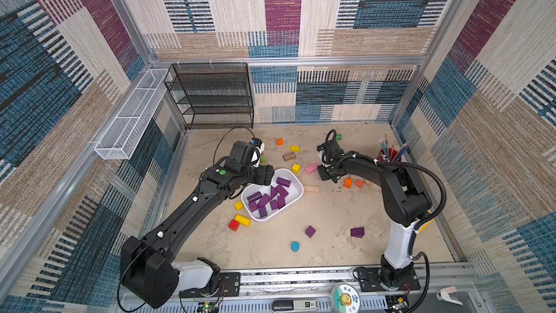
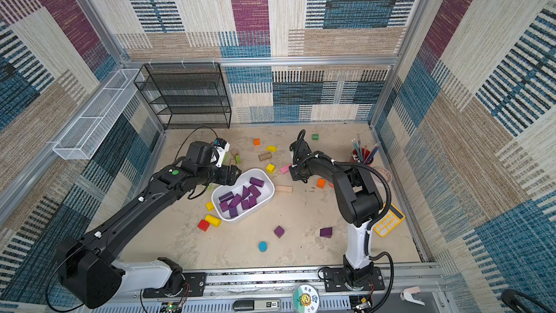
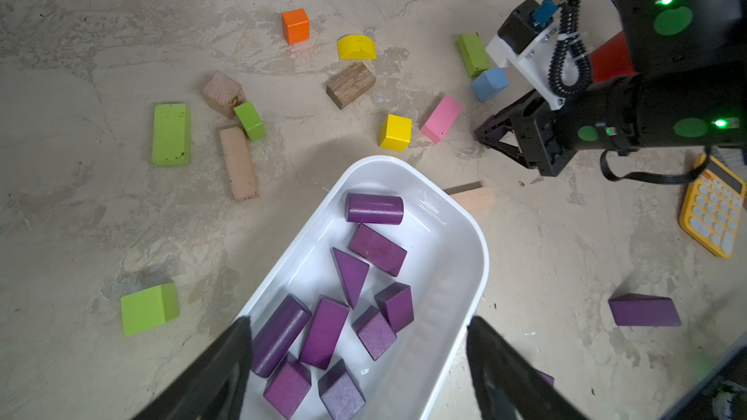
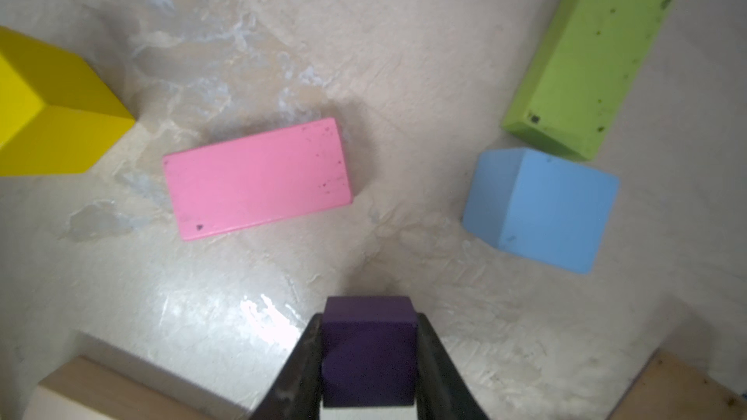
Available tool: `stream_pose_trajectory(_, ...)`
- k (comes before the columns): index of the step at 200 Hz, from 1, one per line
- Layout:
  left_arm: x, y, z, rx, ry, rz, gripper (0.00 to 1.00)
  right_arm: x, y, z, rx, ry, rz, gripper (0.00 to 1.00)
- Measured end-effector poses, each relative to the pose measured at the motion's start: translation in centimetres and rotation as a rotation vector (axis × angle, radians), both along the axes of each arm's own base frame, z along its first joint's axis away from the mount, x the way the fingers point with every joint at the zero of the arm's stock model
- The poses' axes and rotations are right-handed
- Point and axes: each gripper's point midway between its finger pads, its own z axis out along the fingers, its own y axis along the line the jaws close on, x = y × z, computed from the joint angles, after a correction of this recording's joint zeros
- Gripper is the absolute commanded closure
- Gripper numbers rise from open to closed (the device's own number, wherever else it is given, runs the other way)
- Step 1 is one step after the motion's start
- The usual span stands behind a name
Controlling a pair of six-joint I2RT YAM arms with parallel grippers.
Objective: Pick purple bricks into the storage bin
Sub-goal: Pick up the building block from the center of the board.
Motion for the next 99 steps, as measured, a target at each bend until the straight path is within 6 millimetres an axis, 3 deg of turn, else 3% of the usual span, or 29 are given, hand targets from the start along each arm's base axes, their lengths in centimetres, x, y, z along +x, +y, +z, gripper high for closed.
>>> stream_pose_trajectory(99, 0.5, 0.6, -1.0, 0.020, 0.053, 0.027, 0.15, 0.0, 0.1, 4.6, 0.053, -0.088, -0.024, 0.65)
